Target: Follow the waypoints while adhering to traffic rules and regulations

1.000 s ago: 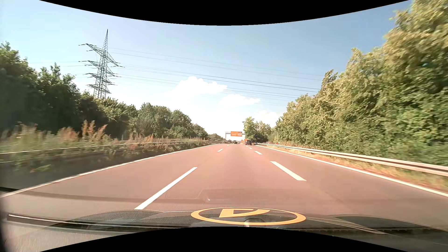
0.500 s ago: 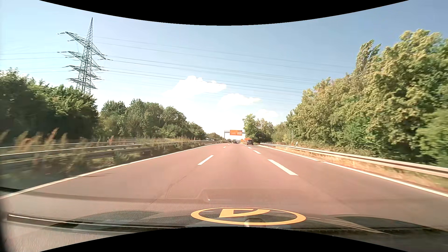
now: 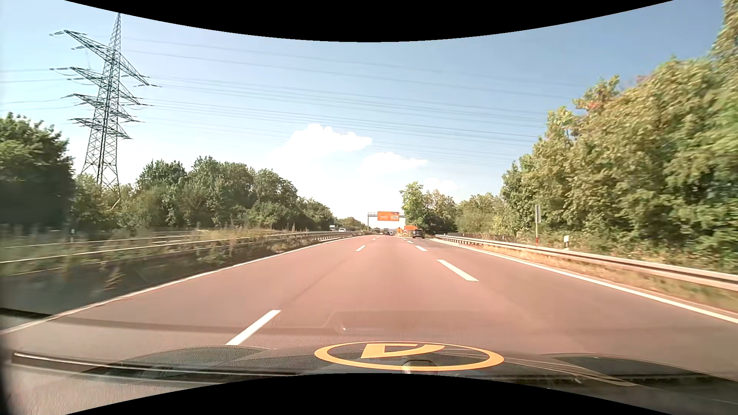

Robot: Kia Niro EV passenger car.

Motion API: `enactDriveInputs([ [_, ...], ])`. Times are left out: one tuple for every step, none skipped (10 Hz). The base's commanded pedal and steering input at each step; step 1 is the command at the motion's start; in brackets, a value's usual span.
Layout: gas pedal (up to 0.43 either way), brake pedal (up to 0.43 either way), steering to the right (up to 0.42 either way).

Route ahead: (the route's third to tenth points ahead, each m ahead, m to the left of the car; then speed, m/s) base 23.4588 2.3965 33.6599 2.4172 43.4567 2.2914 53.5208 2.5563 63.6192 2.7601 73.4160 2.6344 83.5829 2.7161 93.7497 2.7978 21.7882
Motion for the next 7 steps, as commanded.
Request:
enactDriveInputs([
  [0.209, 0.000, 0.000],
  [0.209, 0.000, 0.000],
  [0.209, 0.000, 0.000],
  [0.209, 0.000, 0.000],
  [0.209, 0.000, 0.000],
  [0.209, 0.000, 0.000],
  [0.209, 0.000, 0.000],
])
